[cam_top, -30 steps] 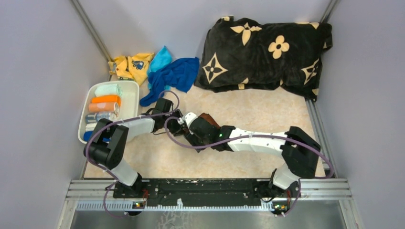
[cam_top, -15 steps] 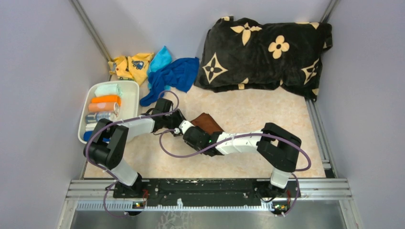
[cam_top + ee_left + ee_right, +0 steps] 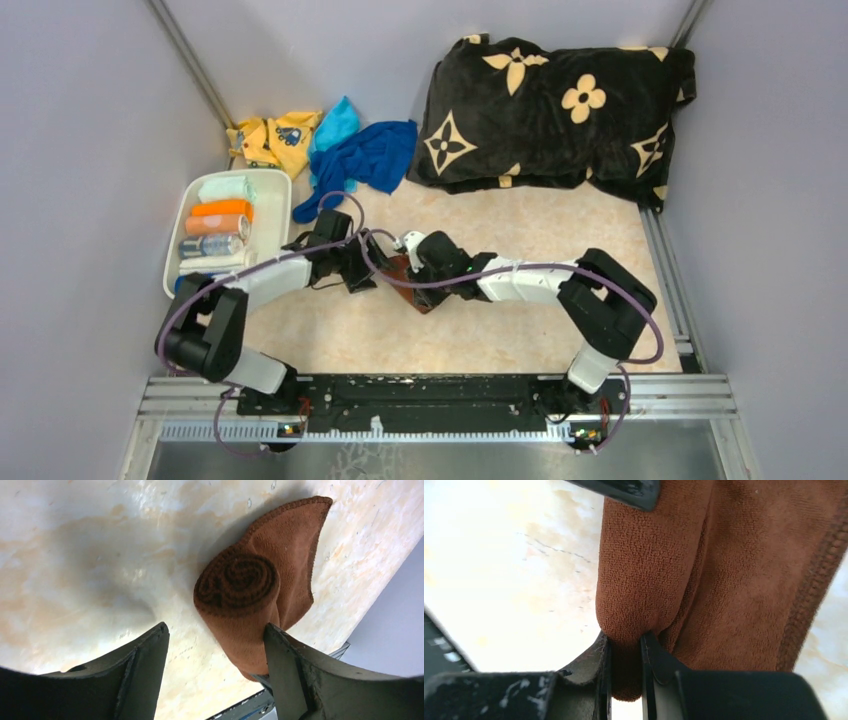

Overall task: Roll the towels
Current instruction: Roll the towel at the center of the board.

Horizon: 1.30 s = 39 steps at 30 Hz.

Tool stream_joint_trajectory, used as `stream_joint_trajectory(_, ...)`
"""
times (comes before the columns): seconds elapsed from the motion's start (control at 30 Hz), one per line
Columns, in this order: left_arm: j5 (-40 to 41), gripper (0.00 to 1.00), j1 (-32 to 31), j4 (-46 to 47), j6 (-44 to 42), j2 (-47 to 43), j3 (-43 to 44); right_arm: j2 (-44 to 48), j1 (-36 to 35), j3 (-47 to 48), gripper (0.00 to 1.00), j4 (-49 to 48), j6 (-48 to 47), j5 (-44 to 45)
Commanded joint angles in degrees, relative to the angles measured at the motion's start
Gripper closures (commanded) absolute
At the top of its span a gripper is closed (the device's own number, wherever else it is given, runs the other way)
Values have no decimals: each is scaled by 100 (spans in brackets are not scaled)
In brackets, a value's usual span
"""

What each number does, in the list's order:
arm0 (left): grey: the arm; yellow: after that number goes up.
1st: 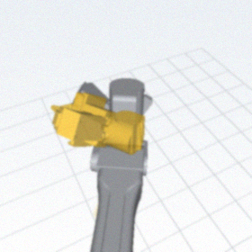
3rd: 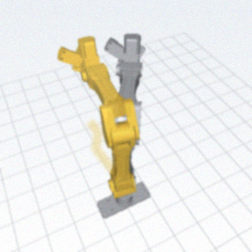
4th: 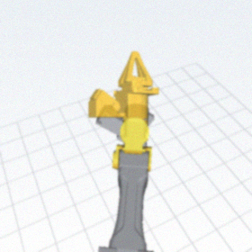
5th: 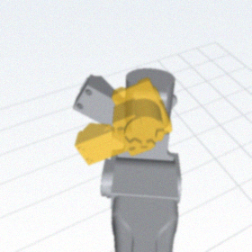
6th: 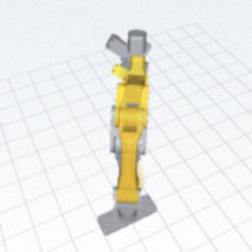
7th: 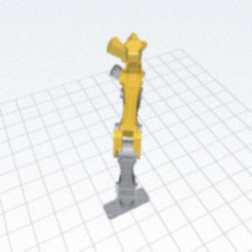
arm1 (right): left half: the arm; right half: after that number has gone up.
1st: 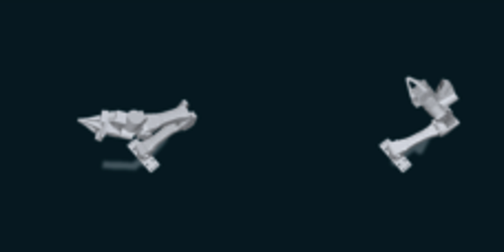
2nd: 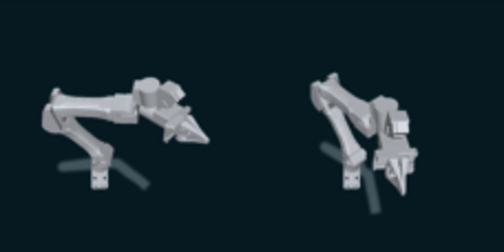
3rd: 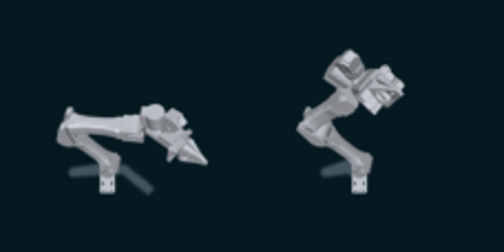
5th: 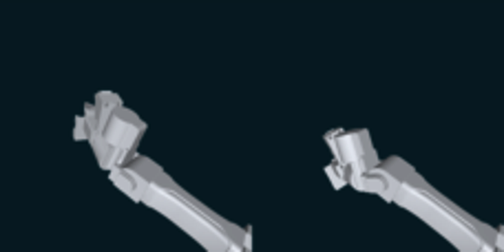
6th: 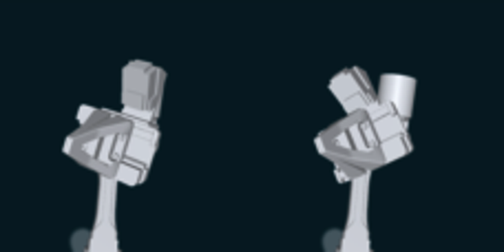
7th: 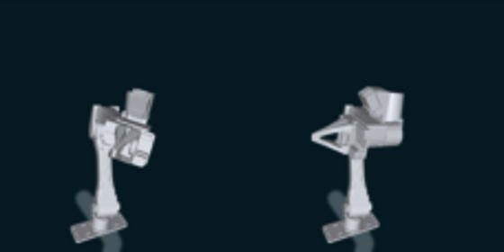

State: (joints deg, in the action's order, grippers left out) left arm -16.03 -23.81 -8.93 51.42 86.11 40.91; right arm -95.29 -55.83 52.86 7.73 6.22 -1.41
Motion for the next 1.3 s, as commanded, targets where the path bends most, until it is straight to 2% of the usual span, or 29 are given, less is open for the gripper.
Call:
stream_joint_trajectory(0.0, 299, 24, 62, -561, -162, -637, -191, -75, 612, -384, 98, -663, 1045, -3092)
stream_joint_trajectory(0.13, 234, 23, 69, -696, -99, -1075, -399, -568, 1185, -523, 97, -1422, 1782, -4392)
stream_joint_trajectory(0.27, -53, 22, 70, -384, 33, -1278, -601, -932, 1631, -785, 96, -2392, 2723, -5159)
stream_joint_trajectory(0.43, -380, 25, 26, 88, 96, -860, -529, -1382, 2008, -1154, 96, -3414, 3665, -5524)
stream_joint_trajectory(0.6, -445, 31, -72, 439, 37, -168, -246, -1540, 2050, -1203, 93, -3188, 3642, -5381)
stream_joint_trajectory(0.7, -397, 34, -96, 453, 35, 149, -134, -1273, 2050, -1178, 86, -2737, 3352, -4917)
stream_joint_trajectory(0.9, -190, 39, -94, 210, 26, 464, -74, -53, 2010, -874, 66, -1247, 2292, -3574)
stream_joint_trajectory(0.97, -114, 40, -97, 150, 9, 492, -74, 472, 1925, -702, 54, -727, 1940, -3099)
stream_joint_trajectory(1.0, -86, 40, -104, 135, 4, 504, -74, 653, 1848, -614, 52, -474, 1772, -2812)
stream_joint_trajectory(1.13, -55, 40, -107, 103, -8, 574, -57, 1176, 1286, -211, 46, 391, 1121, -1384)
stream_joint_trajectory(1.27, -11, 40, -126, 60, -22, 633, -1, 1371, 463, 195, 40, 854, 642, 182)
